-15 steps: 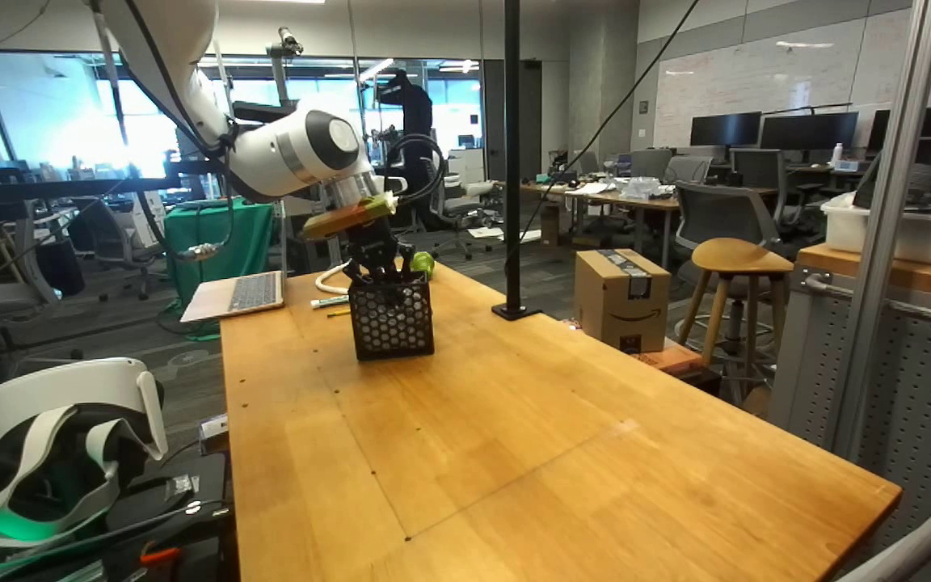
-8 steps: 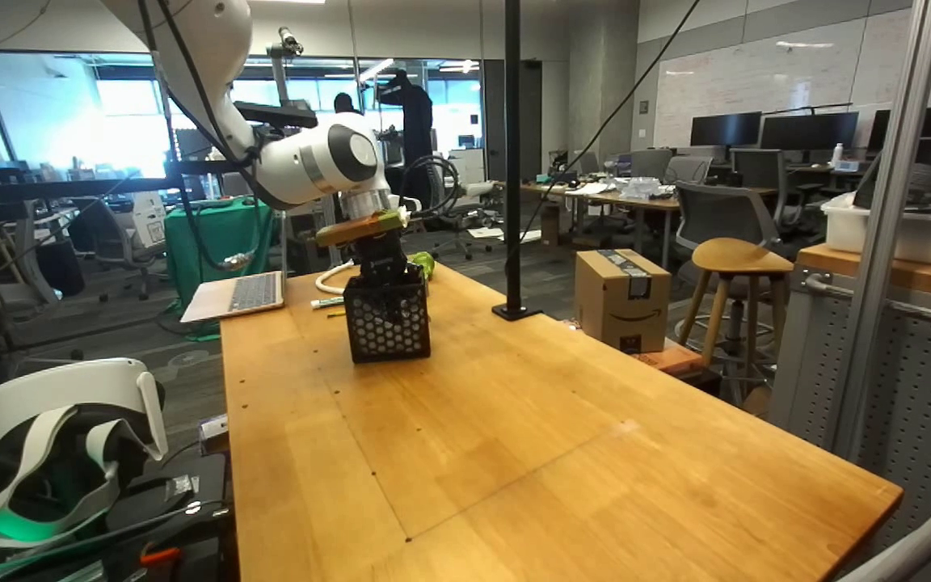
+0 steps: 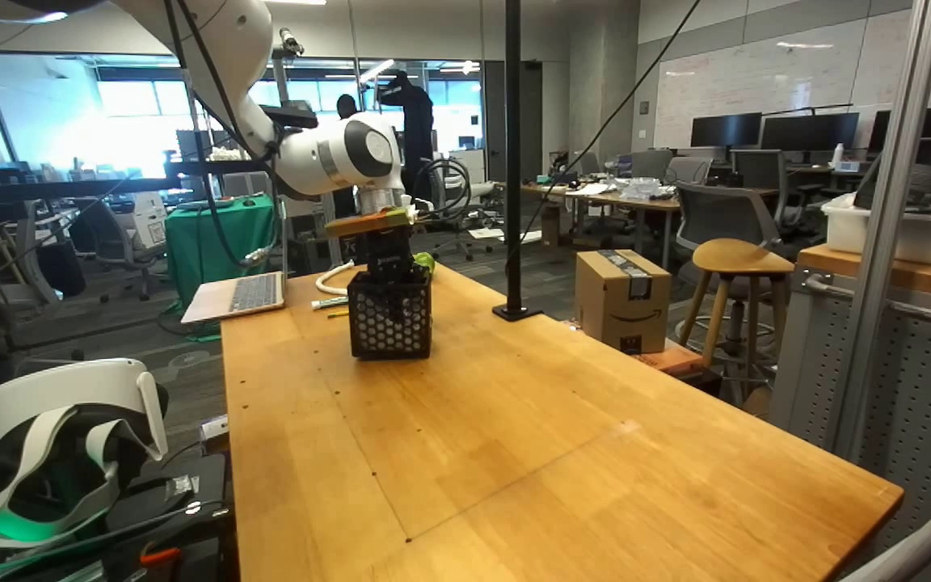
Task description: Put the towel in the box
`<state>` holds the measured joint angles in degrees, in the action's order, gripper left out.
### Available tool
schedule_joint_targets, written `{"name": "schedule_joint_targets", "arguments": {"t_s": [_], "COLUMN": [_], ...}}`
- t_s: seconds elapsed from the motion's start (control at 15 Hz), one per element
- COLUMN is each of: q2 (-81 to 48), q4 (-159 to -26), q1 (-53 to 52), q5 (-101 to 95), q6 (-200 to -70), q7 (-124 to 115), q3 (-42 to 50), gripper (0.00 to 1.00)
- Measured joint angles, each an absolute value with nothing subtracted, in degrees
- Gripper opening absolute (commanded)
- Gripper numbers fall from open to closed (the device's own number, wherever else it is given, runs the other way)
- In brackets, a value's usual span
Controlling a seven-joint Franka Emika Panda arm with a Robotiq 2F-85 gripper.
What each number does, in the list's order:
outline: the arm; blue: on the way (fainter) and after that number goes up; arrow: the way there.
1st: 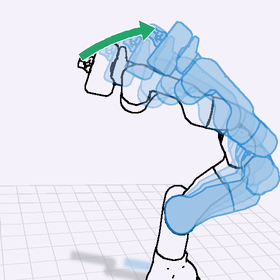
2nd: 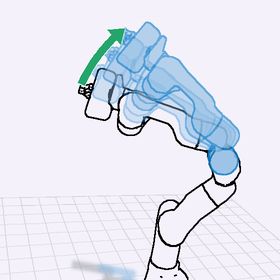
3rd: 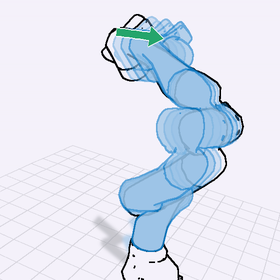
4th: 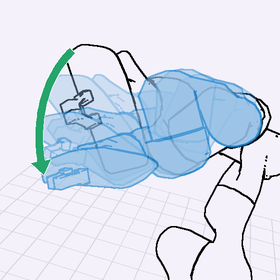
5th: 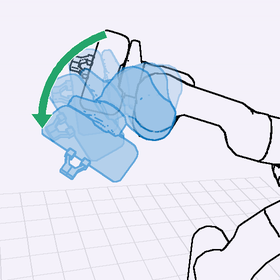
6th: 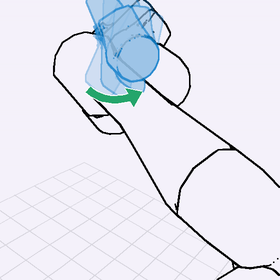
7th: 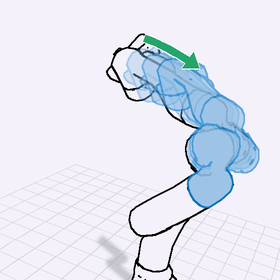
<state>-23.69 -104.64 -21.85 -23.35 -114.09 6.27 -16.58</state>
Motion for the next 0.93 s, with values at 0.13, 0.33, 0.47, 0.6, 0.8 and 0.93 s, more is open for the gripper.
{"name": "schedule_joint_targets", "arguments": {"t_s": [0.13, 0.33, 0.47, 0.6, 0.8, 0.93], "q2": [-23.9, -23.7, -23.2, -21.9, -17.8, -14.3], "q4": [-104.1, -104.1, -104.4, -105.3, -107.4, -108.5], "q1": [-21.8, -21.3, -20.8, -20.3, -19.8, -19.5], "q5": [-22.5, -21.2, -21.0, -21.0, -21.0, -21.0], "q6": [-113.8, -114.5, -116.8, -120.3, -125.7, -128.0], "q7": [6.3, 6.3, 6.3, 6.3, 6.2, 6.2], "q3": [-16.5, -16.4, -16.4, -16.4, -16.3, -16.2], "gripper": [0.19, 0.19, 0.19, 0.19, 0.19, 0.20]}}
